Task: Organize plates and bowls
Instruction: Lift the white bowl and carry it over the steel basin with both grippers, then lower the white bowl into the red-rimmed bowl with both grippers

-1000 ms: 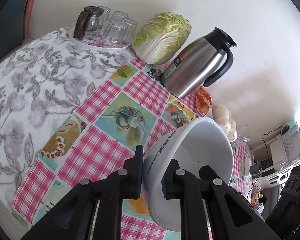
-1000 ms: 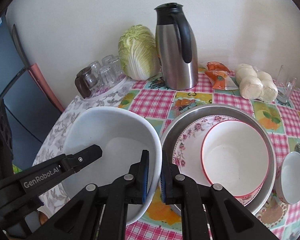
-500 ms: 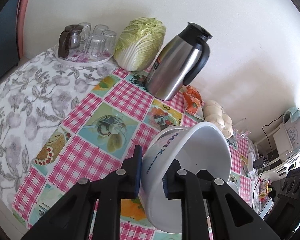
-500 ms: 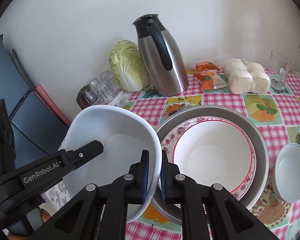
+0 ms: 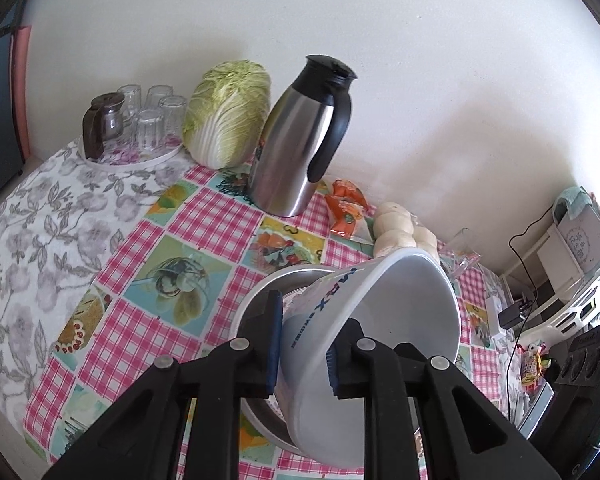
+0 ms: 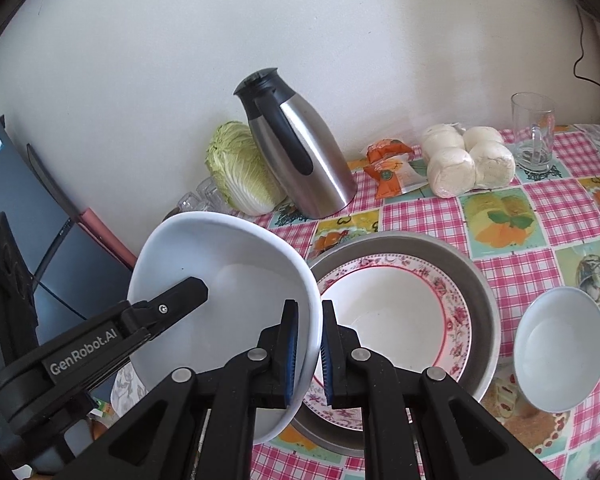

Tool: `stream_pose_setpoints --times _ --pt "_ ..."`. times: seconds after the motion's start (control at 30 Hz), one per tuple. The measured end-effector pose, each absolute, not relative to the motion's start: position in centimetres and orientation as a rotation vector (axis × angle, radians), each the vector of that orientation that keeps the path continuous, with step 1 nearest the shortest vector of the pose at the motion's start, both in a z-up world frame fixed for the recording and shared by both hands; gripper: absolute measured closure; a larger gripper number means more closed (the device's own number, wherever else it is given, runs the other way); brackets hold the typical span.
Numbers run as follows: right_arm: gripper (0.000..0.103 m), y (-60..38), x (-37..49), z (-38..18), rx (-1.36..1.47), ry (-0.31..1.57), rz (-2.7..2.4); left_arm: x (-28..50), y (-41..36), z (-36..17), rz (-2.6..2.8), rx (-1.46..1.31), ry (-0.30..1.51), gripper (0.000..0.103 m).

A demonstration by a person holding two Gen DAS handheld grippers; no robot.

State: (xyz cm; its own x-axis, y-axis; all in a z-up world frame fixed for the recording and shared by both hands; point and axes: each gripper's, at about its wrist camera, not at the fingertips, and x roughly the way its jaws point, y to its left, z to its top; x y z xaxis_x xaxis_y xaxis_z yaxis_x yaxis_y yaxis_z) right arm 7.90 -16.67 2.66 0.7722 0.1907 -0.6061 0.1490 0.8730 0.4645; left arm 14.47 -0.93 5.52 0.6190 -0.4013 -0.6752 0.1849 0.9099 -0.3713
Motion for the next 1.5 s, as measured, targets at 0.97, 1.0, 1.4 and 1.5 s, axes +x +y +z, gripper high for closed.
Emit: stream_pose_setpoints --times 0.97,1.0,1.4,1.5 --pt "0.089 -24.3 6.4 0.8 0.628 0.699 -0.063 14.7 -8.3 3.7 -0.445 -0.199 0.892 0.083" --pt "0.089 -24.4 6.4 0.7 0.629 0.701 -0.063 14.8 -8.3 3.6 -0.443 -0.198 0.895 0.083" --pt "0.089 -23.4 7.5 -0.2 0.606 0.733 -0.061 16.0 -7.4 1.9 -0.424 -0.212 0.945 0.083" --pt "0.089 -22.9 7.8 -0.3 0.591 0.741 -0.066 16.3 -7.0 1.3 -0.416 -0.219 0.964 0.083"
